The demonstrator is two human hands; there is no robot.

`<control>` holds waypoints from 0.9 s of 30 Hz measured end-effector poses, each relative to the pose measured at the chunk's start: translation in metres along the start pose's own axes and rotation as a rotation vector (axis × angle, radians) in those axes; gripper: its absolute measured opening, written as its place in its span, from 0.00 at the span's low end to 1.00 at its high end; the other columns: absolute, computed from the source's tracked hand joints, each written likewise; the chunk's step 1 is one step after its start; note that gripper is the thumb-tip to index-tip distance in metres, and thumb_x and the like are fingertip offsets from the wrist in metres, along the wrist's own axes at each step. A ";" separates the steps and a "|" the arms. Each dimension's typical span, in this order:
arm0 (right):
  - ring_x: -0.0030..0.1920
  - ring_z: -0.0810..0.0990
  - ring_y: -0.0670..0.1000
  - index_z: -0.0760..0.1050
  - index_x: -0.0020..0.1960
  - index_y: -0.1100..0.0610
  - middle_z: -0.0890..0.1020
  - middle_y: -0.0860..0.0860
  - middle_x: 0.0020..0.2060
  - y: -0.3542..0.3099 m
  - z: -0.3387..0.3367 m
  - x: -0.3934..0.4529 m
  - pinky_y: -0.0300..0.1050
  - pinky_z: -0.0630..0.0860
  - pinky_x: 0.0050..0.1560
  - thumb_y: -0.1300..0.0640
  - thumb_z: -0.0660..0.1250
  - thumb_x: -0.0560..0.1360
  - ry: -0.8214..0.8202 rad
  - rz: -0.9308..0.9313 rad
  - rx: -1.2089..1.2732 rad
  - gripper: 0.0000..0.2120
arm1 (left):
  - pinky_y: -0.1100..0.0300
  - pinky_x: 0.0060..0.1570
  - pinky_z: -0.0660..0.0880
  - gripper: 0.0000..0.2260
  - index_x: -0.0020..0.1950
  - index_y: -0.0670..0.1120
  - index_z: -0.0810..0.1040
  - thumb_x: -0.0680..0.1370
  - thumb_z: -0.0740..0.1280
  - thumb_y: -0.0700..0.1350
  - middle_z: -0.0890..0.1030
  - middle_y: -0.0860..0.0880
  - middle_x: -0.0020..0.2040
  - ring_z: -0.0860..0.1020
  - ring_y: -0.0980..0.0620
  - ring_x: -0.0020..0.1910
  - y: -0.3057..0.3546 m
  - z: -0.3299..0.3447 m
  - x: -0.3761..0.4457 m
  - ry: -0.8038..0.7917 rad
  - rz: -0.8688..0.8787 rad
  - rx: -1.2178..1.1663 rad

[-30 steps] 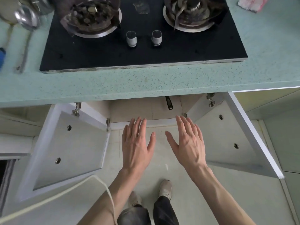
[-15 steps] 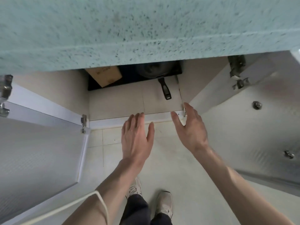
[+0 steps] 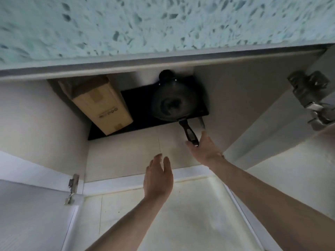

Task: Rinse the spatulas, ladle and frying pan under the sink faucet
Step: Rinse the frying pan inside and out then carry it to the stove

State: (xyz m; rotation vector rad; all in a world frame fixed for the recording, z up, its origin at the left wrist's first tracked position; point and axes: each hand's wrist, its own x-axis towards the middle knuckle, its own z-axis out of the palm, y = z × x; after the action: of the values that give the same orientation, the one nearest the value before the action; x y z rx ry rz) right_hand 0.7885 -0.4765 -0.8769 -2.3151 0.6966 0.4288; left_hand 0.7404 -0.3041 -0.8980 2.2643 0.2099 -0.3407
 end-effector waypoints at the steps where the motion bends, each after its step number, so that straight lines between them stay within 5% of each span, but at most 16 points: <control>1: 0.52 0.78 0.57 0.63 0.70 0.57 0.77 0.55 0.59 -0.002 0.003 0.013 0.47 0.73 0.47 0.42 0.64 0.81 -0.019 0.017 0.009 0.26 | 0.50 0.70 0.70 0.22 0.77 0.51 0.68 0.86 0.53 0.56 0.74 0.52 0.74 0.72 0.50 0.72 0.000 0.005 0.009 0.002 0.031 0.022; 7: 0.40 0.87 0.54 0.77 0.49 0.59 0.86 0.56 0.42 -0.001 0.028 0.071 0.48 0.84 0.44 0.53 0.71 0.78 -0.104 0.146 0.276 0.08 | 0.52 0.69 0.69 0.20 0.75 0.52 0.71 0.86 0.52 0.56 0.76 0.52 0.71 0.73 0.49 0.70 0.003 0.021 0.059 -0.052 0.180 0.129; 10: 0.25 0.79 0.49 0.79 0.42 0.61 0.82 0.55 0.30 -0.002 0.033 0.085 0.39 0.77 0.28 0.59 0.71 0.78 -0.140 0.223 0.407 0.07 | 0.55 0.59 0.71 0.17 0.69 0.52 0.75 0.86 0.54 0.55 0.80 0.50 0.64 0.77 0.46 0.64 0.003 0.030 0.078 -0.041 0.078 -0.011; 13: 0.24 0.73 0.48 0.78 0.43 0.59 0.78 0.54 0.30 -0.003 0.032 0.094 0.34 0.69 0.21 0.59 0.73 0.77 -0.143 0.255 0.480 0.06 | 0.54 0.60 0.74 0.16 0.64 0.48 0.78 0.86 0.55 0.53 0.83 0.48 0.60 0.79 0.45 0.60 -0.001 0.041 0.095 -0.069 -0.019 -0.179; 19: 0.25 0.74 0.53 0.78 0.40 0.61 0.78 0.56 0.29 0.011 0.047 0.078 0.41 0.68 0.25 0.59 0.71 0.74 -0.003 0.100 0.451 0.06 | 0.60 0.48 0.72 0.15 0.63 0.44 0.79 0.86 0.56 0.49 0.84 0.47 0.56 0.79 0.49 0.54 0.008 0.041 0.101 -0.175 -0.176 -0.465; 24: 0.26 0.73 0.51 0.75 0.38 0.57 0.77 0.53 0.28 0.033 0.054 0.021 0.44 0.69 0.28 0.58 0.71 0.73 -0.047 0.067 0.459 0.07 | 0.52 0.66 0.73 0.18 0.66 0.44 0.78 0.86 0.56 0.53 0.84 0.51 0.51 0.80 0.49 0.58 0.015 0.042 0.074 -0.254 -0.347 -0.576; 27: 0.26 0.67 0.51 0.71 0.36 0.54 0.72 0.51 0.27 0.045 0.057 -0.025 0.46 0.66 0.30 0.57 0.70 0.71 -0.115 0.061 0.485 0.09 | 0.57 0.53 0.77 0.14 0.59 0.45 0.78 0.86 0.59 0.53 0.84 0.49 0.49 0.82 0.49 0.52 0.024 0.036 0.046 -0.322 -0.517 -0.786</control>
State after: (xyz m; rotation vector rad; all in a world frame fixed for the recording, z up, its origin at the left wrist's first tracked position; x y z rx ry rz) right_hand 0.7360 -0.4566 -0.9291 -1.8042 0.7247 0.3693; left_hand 0.7845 -0.3453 -0.9178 1.3351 0.6378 -0.7366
